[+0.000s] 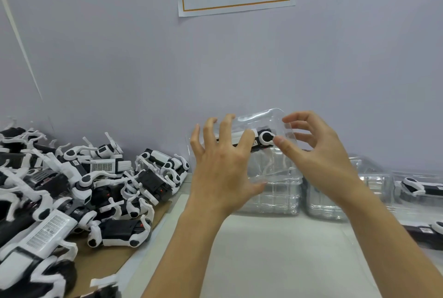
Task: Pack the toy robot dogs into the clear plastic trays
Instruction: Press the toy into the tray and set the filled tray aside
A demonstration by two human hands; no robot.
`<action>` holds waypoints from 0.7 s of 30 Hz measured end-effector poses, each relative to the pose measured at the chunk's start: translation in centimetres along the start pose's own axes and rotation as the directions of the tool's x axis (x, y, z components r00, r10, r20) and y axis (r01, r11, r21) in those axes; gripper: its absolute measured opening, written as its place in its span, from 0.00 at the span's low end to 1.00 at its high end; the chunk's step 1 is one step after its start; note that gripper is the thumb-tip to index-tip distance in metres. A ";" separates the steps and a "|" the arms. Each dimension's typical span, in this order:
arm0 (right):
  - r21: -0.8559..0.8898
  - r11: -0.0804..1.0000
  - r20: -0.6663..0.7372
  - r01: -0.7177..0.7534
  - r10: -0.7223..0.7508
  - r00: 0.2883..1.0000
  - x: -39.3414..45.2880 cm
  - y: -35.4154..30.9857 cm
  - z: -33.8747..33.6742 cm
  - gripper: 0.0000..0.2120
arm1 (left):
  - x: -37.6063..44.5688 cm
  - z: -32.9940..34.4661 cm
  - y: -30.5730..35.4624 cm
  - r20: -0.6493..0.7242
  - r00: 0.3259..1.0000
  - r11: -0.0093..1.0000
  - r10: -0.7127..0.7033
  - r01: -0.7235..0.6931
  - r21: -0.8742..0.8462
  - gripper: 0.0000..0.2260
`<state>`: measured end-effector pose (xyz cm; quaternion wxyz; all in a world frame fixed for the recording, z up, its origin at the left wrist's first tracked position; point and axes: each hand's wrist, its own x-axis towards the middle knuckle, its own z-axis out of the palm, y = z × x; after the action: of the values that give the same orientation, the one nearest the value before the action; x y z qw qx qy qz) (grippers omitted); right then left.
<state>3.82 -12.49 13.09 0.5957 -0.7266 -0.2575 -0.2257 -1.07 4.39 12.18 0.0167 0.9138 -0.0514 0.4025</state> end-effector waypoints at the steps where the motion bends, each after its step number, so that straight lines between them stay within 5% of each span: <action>1: -0.006 1.000 0.011 0.005 -0.005 1.000 0.0 0.1 0.2 0.13 | -0.1 0.1 -0.1 -0.013 1.000 1.000 -0.007 0.007 0.004 0.34; 10: -0.011 0.999 -0.003 0.037 -0.037 0.999 -0.1 0.5 0.9 0.10 | -0.2 1.2 -0.5 -0.060 0.998 1.000 -0.010 0.008 -0.028 0.33; 14: 0.040 0.996 -0.062 0.078 -0.075 0.995 -0.1 0.3 1.1 0.06 | -0.2 1.6 -0.9 -0.051 0.994 0.982 -0.092 0.082 -0.171 0.32; 18: 0.158 0.983 -0.160 0.092 -0.066 0.985 0.1 0.1 0.9 0.05 | -0.4 1.6 -1.6 0.009 0.962 0.859 -0.272 0.247 -0.449 0.30; 21: 0.266 0.964 -0.203 0.018 0.037 0.979 0.2 0.3 0.9 0.10 | -0.6 1.5 -2.4 0.052 0.916 0.659 -0.399 0.325 -0.678 0.30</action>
<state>4.16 -11.63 12.80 0.7123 -0.6140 -0.2190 -0.2602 -0.09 6.68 10.74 0.4285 0.8148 -0.0097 0.3904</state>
